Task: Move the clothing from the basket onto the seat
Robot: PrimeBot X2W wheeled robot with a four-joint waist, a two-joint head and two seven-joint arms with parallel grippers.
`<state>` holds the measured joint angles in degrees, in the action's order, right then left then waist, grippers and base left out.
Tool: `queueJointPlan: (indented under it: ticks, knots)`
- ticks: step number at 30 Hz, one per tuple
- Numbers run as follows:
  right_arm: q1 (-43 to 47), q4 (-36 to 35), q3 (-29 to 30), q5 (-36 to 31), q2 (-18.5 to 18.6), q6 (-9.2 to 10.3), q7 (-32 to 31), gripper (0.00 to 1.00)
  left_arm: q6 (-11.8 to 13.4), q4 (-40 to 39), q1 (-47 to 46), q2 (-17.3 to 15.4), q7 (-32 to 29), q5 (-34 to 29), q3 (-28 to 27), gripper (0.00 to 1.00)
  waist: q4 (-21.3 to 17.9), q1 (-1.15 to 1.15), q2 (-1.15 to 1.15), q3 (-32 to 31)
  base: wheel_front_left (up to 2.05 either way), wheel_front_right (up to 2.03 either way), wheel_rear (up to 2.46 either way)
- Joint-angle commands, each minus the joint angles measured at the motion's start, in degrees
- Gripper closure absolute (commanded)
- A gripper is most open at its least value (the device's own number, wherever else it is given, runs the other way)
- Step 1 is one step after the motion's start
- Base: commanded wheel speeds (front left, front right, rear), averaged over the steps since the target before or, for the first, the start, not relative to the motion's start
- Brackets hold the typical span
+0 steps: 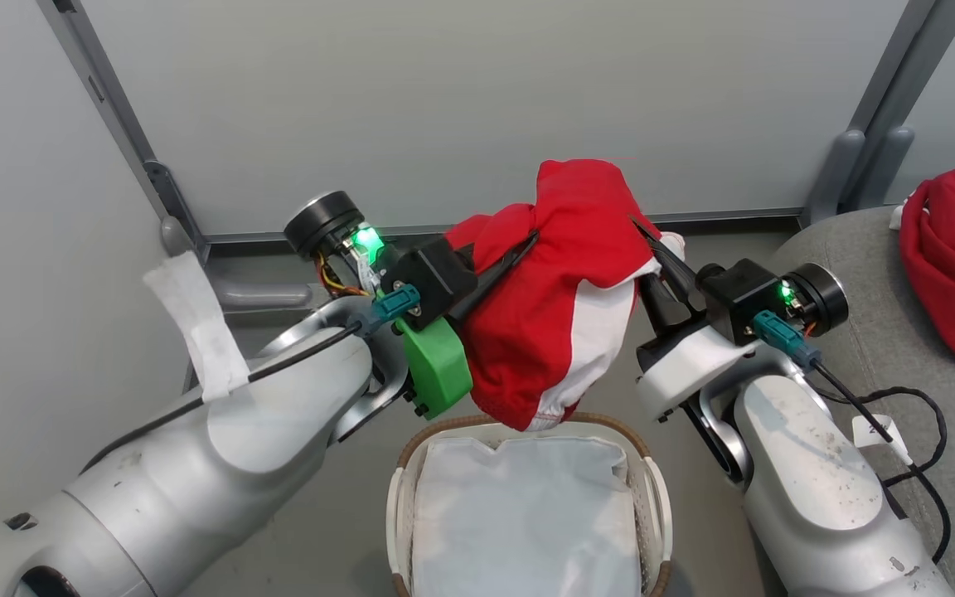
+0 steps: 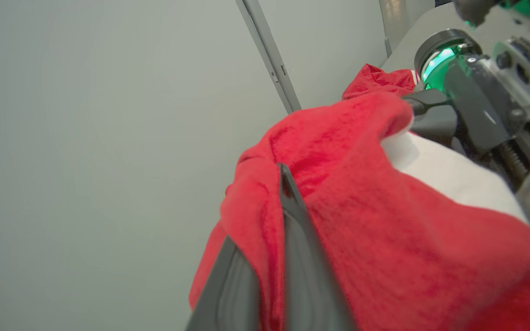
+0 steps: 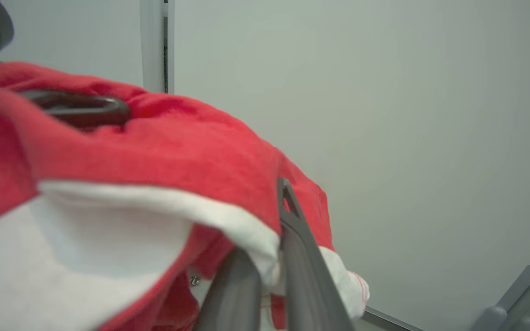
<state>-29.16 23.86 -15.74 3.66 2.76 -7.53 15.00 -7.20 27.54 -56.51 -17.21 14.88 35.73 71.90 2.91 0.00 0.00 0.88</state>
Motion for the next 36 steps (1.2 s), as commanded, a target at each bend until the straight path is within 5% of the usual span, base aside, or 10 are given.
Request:
queueJointPlan:
  ticks: [1, 2, 4, 11, 27, 36]
  knots:
    - [0.79, -0.61, 0.52, 0.49, 0.24, 0.08, 0.27, 1.0, 0.55, -0.19, 1.52, 0.03, 0.32, 0.55, -1.14, 0.55, -0.09, 0.0, 0.0, 0.03, 0.0, 0.0, 0.0]
    - [0.96, -0.98, 0.87, 0.51, 0.25, 0.08, 0.28, 1.0, 1.01, -0.63, 2.5, 0.21, 0.32, 0.7, -2.24, 0.42, -0.17, 0.0, 0.0, 0.06, 0.0, 0.0, 0.0]
    - [1.41, -1.66, 1.66, 0.73, 0.26, 0.08, 0.27, 1.0, 1.76, -1.57, 4.88, 0.48, 0.3, 0.7, -4.48, 0.0, -0.3, 0.0, 0.0, 0.08, 0.0, 0.0, 0.0]
    - [3.1, -3.14, 4.69, 0.94, 0.32, 0.08, 0.27, 1.0, 3.12, -3.26, 14.73, 2.26, 0.26, -1.42, -11.97, 0.0, -0.46, 0.0, 0.0, -0.12, 0.0, 0.0, 0.0]
    - [6.03, -4.98, 9.17, 1.01, 0.23, 0.08, 0.28, 1.0, 0.79, -1.03, 31.99, 11.52, 0.27, -7.41, -24.7, 0.0, -0.7, 0.0, 0.0, 0.23, 0.0, 0.0, 0.0]
    - [6.69, -5.08, 9.94, 1.56, 0.23, 0.08, 0.28, 1.0, -0.03, -0.74, 35.42, 13.61, 0.27, -11.33, -28.68, 0.0, -1.8, 0.0, 0.0, 0.3, 0.0, 0.0, 0.0]
